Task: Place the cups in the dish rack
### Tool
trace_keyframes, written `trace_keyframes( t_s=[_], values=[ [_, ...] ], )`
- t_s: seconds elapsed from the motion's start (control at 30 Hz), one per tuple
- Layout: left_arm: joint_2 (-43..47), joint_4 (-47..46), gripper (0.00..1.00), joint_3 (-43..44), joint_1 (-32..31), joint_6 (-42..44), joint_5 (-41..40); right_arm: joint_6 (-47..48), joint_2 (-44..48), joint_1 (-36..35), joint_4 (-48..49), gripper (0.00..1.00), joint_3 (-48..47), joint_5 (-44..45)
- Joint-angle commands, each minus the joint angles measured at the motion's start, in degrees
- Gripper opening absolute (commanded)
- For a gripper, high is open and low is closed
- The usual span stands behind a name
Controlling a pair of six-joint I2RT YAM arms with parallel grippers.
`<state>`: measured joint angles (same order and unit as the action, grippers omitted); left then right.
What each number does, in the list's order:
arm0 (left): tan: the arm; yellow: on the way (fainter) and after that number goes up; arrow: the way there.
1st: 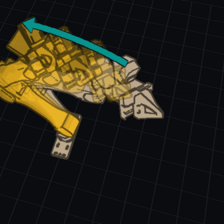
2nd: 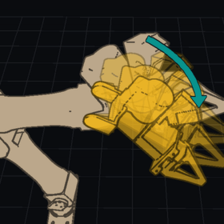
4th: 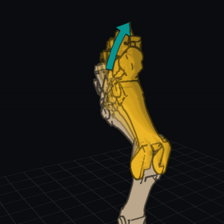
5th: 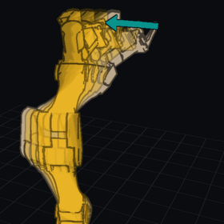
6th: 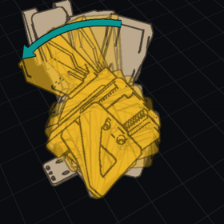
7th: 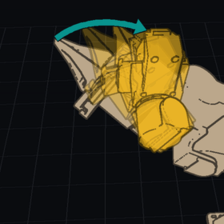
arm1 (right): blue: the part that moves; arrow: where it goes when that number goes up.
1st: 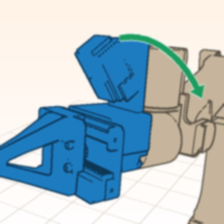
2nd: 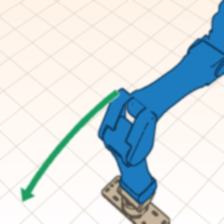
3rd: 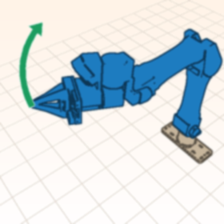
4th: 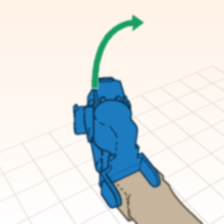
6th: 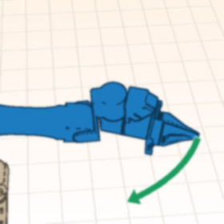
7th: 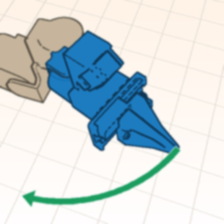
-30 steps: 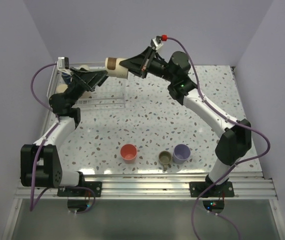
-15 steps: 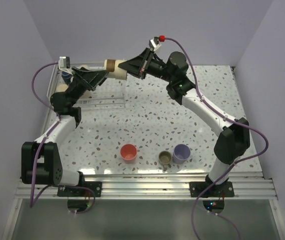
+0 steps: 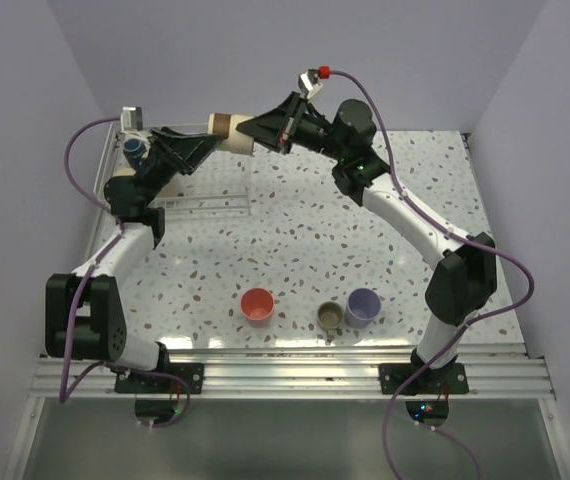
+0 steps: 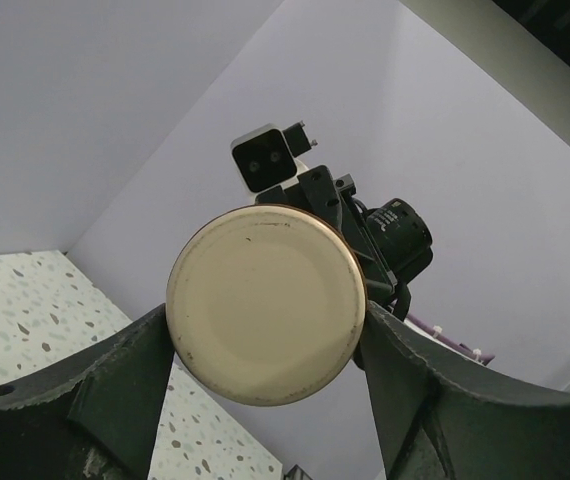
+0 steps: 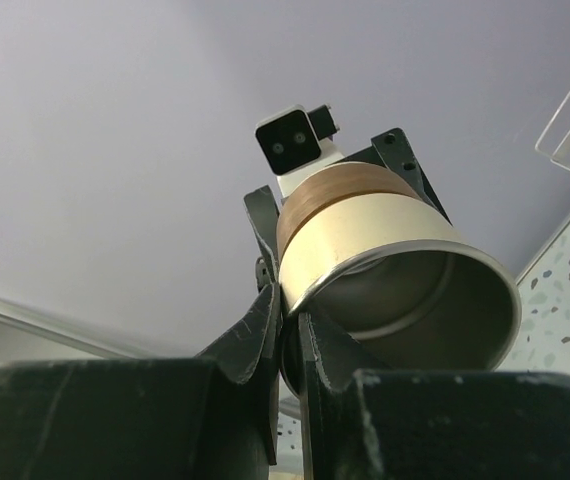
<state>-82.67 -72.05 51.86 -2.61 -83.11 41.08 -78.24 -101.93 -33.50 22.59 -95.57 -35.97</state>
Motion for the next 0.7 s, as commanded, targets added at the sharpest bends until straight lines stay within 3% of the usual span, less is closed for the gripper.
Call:
trace_keyframes(
  t_s=[0.0, 0.2, 0.27, 0.33, 0.43, 0.53, 0.63, 0.67],
  values=[
    [-0.3, -3.4, 0.75, 4.0, -1.5, 1.1, -0.7, 4.1, -1.0, -1.0, -5.4, 0.0, -1.4, -2.4],
    [-2.8, -5.1, 0.82, 5.1, -2.0, -0.2, -0.9, 6.2, -1.1, -1.0, -7.7, 0.0, -1.5, -2.2],
    [-3.8, -6.2, 0.8, 5.6, -2.1, -0.6, -1.2, 6.9, -1.2, -1.0, -8.3, 0.0, -1.8, -2.0],
    [-4.6, -6.8, 0.7, 6.5, -2.3, -1.0, -0.9, 7.1, -1.2, -1.0, -9.0, 0.0, -1.9, -1.7],
    [-5.9, -7.0, 0.45, 7.4, -2.4, -1.3, -0.8, 7.4, -1.3, -1.0, -9.3, 0.0, -1.9, -1.6],
    [-6.9, -6.8, 0.13, 7.8, -2.3, -1.4, -0.8, 7.5, -1.2, -0.6, -9.6, 0.0, -1.7, -1.0],
    [-7.8, -5.9, 0.0, 8.6, -2.4, -1.3, -0.7, 7.8, -1.3, -0.1, -10.2, 0.0, -1.8, -1.0],
    [-8.0, -5.4, 0.0, 9.0, -2.4, -1.2, -0.5, 8.0, -1.3, 0.1, -10.9, 0.15, -1.7, -1.1]
  ],
)
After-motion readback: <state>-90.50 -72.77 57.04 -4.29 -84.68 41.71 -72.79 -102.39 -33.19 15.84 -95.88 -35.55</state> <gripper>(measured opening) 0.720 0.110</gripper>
